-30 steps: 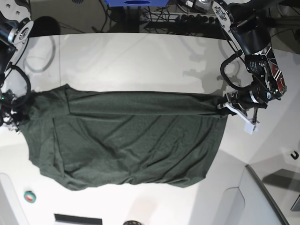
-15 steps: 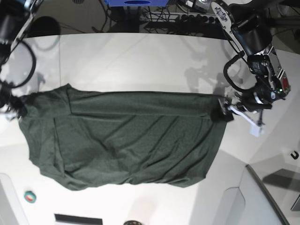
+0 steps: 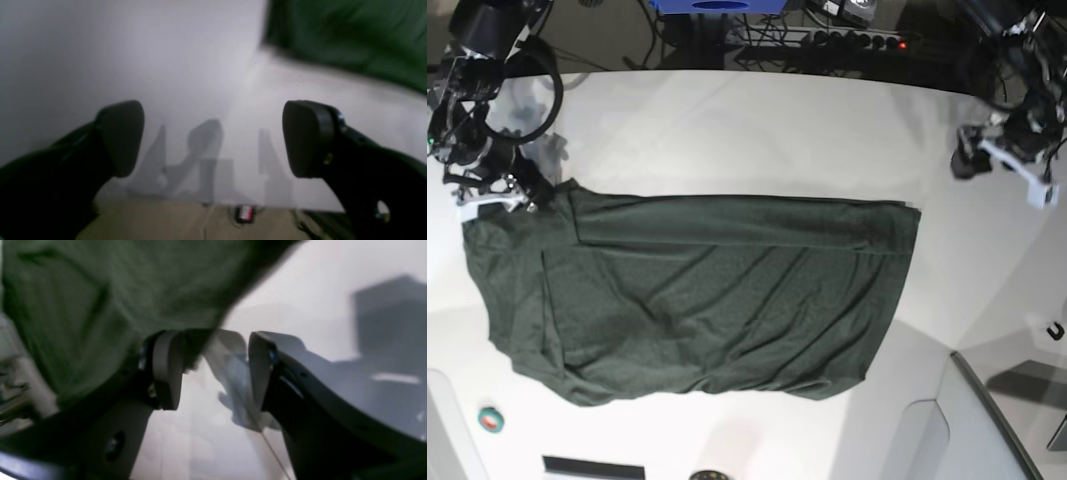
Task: Layout the t-shirt on the table in an organized manner, then fold the t-shirt properly
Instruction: 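Release the edge and raise both grippers off the shirt, then lower the right gripper onto the shirt corner beside it and grasp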
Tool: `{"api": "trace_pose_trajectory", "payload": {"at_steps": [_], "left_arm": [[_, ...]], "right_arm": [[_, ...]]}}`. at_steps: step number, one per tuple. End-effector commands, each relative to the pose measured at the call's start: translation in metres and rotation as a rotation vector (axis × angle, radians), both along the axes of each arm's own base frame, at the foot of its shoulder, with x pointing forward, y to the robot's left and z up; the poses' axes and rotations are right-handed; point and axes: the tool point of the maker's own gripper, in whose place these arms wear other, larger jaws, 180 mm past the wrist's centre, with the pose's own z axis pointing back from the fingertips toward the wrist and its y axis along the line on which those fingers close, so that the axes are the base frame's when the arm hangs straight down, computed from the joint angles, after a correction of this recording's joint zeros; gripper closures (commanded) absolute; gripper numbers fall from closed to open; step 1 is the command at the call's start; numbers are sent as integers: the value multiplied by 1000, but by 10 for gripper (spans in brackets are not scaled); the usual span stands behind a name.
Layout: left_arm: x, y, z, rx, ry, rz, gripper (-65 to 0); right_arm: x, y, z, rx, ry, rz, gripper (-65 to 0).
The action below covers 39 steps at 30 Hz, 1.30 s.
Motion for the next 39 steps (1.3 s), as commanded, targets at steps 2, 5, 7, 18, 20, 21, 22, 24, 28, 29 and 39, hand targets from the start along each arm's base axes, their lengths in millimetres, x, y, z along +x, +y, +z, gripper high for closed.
{"api": "trace_pose_trajectory", "payload": {"at_steps": [2, 5, 7, 18, 20, 21, 22, 24, 28, 29, 39], "left_arm": [[-1, 7, 11, 27, -71, 1, -634], [-13, 8, 8, 33, -78, 8, -632], [-16, 7, 6, 29, -70, 9, -632], [-16, 5, 5, 26, -68, 7, -632], [-16, 5, 5, 26, -68, 7, -632], [-16, 5, 5, 26, -68, 7, -632], [-16, 5, 5, 26, -68, 7, -632], [-16, 5, 5, 25, -68, 6, -632], [-16, 4, 4, 25, -65, 5, -632], [-16, 4, 4, 25, -65, 5, -632], [-17, 4, 4, 25, -64, 5, -632]], "right_arm": [[1, -3, -2, -16, 13, 8, -302], [0, 3, -4, -3, 15, 9, -302], [1, 3, -4, -2, 15, 10, -300], [0, 11, -6, 14, 18, 12, -299], [0, 10, -5, 13, 15, 13, -299], [0, 10, -5, 13, 15, 13, -299], [0, 11, -5, 15, 15, 13, -299], [1, 12, -5, 16, 14, 13, -299], [3, 16, -5, 24, 10, 13, -299], [3, 16, -4, 24, 8, 13, -299], [9, 17, -2, 25, -3, 10, -135]]}}
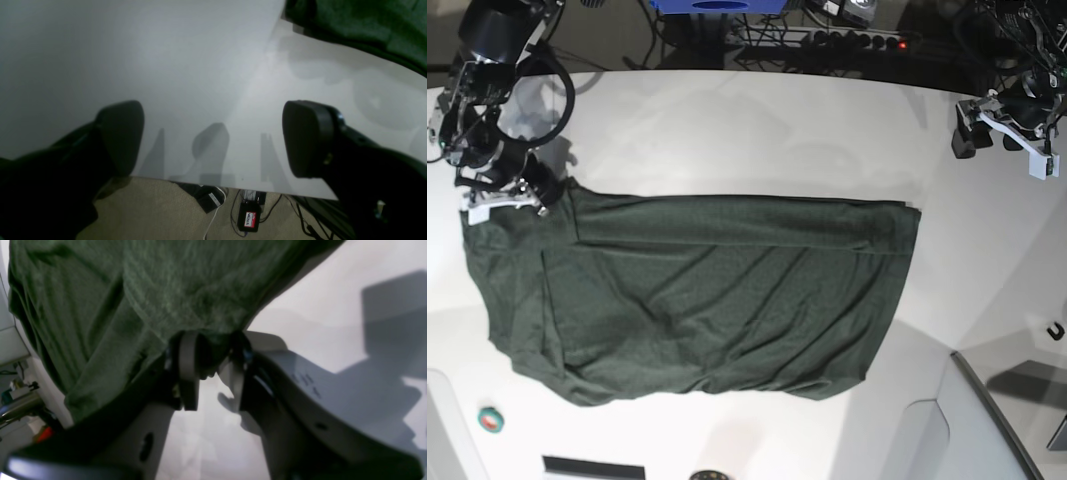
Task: Layout the t-shirt on the table in an organized manner, then fold the t-shirt properly
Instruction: 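Lower the right gripper onto the shirt corner beside it and grasp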
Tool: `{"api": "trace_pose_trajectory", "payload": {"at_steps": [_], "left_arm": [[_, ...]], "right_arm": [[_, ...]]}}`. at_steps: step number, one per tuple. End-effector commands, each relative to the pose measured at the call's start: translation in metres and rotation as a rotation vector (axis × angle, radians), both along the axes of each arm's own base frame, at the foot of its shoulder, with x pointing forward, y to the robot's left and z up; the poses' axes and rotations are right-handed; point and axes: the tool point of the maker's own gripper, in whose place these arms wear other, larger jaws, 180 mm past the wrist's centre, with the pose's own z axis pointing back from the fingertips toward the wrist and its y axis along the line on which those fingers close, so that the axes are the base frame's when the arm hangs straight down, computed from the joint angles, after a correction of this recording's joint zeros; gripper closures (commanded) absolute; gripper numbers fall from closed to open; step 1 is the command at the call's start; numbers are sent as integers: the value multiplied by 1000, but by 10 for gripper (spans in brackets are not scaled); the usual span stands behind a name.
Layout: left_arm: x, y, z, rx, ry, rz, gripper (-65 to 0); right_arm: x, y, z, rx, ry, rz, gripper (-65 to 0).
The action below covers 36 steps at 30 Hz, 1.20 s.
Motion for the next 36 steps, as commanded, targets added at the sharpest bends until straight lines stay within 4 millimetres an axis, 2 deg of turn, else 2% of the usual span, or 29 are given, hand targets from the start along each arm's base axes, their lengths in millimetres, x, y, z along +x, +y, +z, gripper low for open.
{"api": "trace_pose_trajectory", "payload": {"at_steps": [1, 5, 9, 15, 26, 29, 36], "left_arm": [[7, 6, 12, 24, -40, -12, -632], [7, 6, 11, 23, -39, -13, -632], [3, 5, 4, 6, -23, -3, -632], [-1, 5, -2, -9, -8, 5, -632], [0, 5, 0, -3, -12, 2, -632], [-5, 5, -1, -3, -1, 2, -632], [-9, 5, -3, -3, 8, 2, -632]], "right_arm": [[4, -1, 3, -6, -2, 10, -129], [8, 0, 5, -5, -10, 11, 0], [12, -2, 10, -14, -25, 12, -5], [25, -4, 34, -37, -71, 48, -5], [73, 2, 69, -17, -147, 91, -5], [88, -5, 81, -30, -176, 90, -5], [118, -17, 72, 24, -145, 65, -5]]}}
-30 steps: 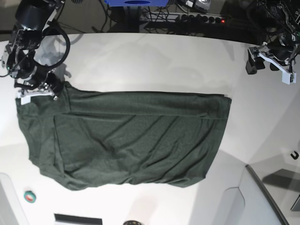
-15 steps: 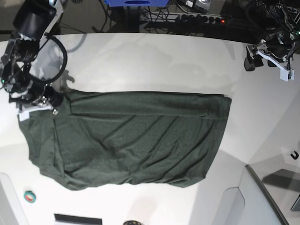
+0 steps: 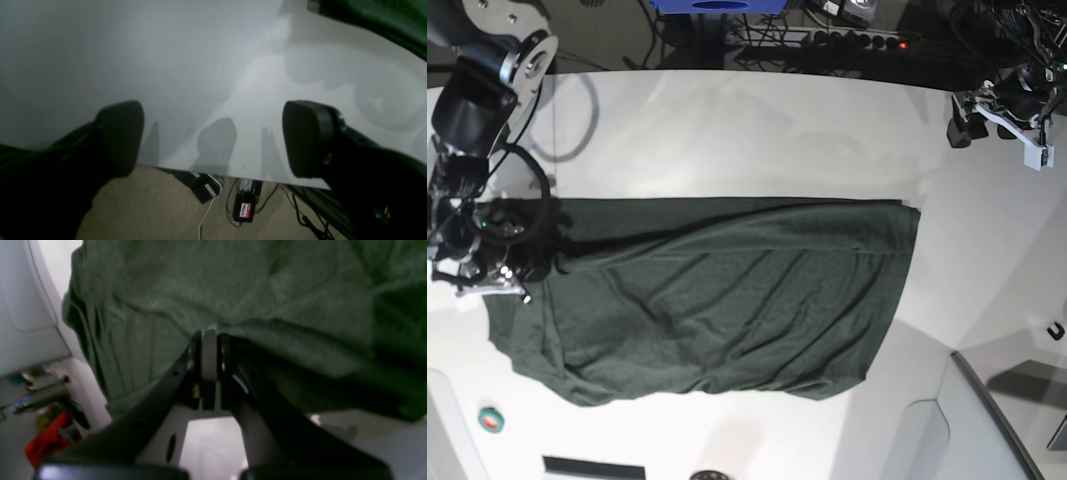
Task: Layout the t-shirt on the table in an organized manner, then fold the t-shirt properly
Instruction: 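Lower the right gripper onto the shirt corner beside it and grasp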
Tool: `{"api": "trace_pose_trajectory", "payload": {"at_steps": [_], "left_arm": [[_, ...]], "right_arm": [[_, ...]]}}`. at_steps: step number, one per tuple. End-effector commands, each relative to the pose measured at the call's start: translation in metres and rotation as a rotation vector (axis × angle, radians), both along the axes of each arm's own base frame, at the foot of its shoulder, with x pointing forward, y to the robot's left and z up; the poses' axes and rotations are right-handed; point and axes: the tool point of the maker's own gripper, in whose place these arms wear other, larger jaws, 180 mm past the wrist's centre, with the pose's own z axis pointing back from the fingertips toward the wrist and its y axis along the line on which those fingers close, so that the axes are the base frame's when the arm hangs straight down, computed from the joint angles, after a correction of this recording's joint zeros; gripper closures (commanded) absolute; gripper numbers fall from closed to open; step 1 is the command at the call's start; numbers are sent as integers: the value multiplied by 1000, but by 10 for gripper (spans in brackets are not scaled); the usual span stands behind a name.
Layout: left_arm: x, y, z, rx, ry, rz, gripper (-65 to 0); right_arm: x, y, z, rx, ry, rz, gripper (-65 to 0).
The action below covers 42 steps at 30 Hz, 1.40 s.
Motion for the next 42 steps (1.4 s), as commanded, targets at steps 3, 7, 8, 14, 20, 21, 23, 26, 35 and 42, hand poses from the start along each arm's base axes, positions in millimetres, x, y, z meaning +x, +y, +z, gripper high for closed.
{"api": "trace_pose_trajectory", "payload": {"at_steps": [3, 7, 8, 14, 20, 21, 23, 26, 35, 42], "left_arm": [[2, 6, 9, 22, -26, -13, -632], [1, 6, 9, 22, -24, -13, -632], [1, 6, 9, 22, -24, -13, -632], [1, 6, 9, 22, -23, -13, -632], [-4, 6, 7, 22, -12, -13, -632], [-4, 6, 7, 22, -12, -13, -632], [-4, 6, 7, 22, -12, -13, -632], [-4, 6, 7, 22, -14, -13, -632], [-2, 8, 9, 27, -20, -13, -578], [0, 6, 8, 21, -24, -10, -128]], "right_arm": [[29, -14, 20, -16, -73, -33, -5], [49, 0, 23, -79, -84, 57, -5], [54, 3, 24, -96, -93, 72, -5], [66, 15, 20, -133, -110, 104, -12], [67, 15, 17, -126, -101, 94, -279], [67, 15, 17, -126, -101, 94, -306], [68, 12, 20, -135, -110, 96, -303], [63, 6, 34, -177, -149, 117, -260], [6, 91, 33, -199, -192, 427, 0], [-17, 144, -7, -120, -121, 510, -2]]}}
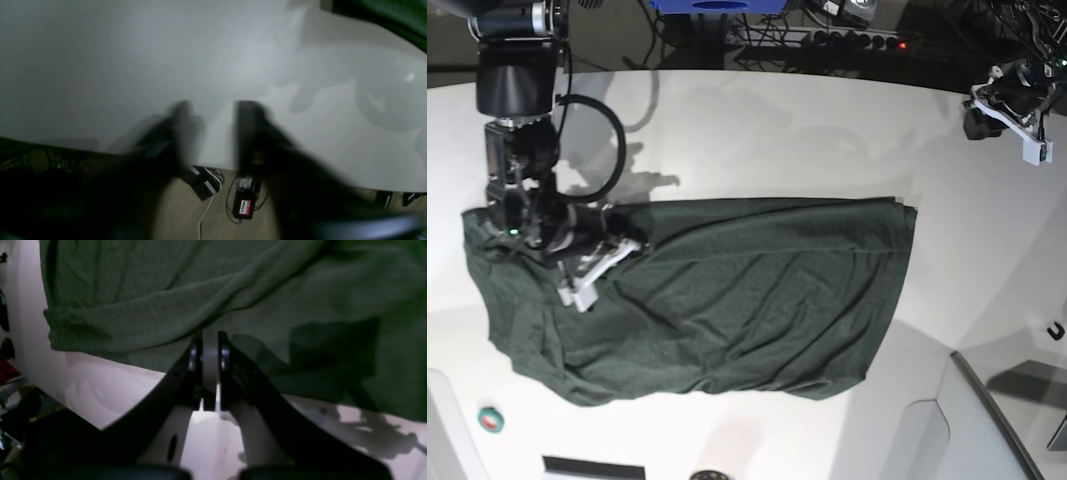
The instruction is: Layout the t-shirt on the table in an organized manner, then fold the t-shirt properly
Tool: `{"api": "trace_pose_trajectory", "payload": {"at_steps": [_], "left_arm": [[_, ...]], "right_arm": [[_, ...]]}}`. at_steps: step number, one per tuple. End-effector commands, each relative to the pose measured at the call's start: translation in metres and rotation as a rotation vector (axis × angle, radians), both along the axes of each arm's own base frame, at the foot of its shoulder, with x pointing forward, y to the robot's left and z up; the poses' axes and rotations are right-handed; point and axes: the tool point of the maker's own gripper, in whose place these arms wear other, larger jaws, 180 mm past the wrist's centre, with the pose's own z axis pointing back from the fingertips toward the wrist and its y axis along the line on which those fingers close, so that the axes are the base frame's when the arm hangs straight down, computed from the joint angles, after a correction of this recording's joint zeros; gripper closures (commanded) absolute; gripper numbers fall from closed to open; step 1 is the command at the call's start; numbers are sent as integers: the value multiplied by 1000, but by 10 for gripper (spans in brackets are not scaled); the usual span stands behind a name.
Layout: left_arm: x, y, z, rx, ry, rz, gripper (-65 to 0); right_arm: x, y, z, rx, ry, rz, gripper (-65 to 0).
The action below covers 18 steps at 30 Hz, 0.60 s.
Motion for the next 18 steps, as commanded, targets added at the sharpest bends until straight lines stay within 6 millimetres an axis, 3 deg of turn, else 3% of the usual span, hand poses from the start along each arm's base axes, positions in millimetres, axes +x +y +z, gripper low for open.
{"api": "trace_pose_trajectory", "payload": {"at_steps": [1, 2, 10, 18], "left_arm": [[4, 8, 10, 22, -30, -7, -61], [2, 8, 9, 22, -26, -5, 0], [-4, 9, 8, 27, -14, -6, 0], [-5, 10, 8, 28, -11, -7, 0]], "right_arm": [[11, 6, 9, 17, -42, 11, -2], [8, 10, 3, 16, -30, 19, -2], [-5, 30, -20, 25, 17, 39, -2], [5, 37, -14, 38, 7, 44, -2]]}}
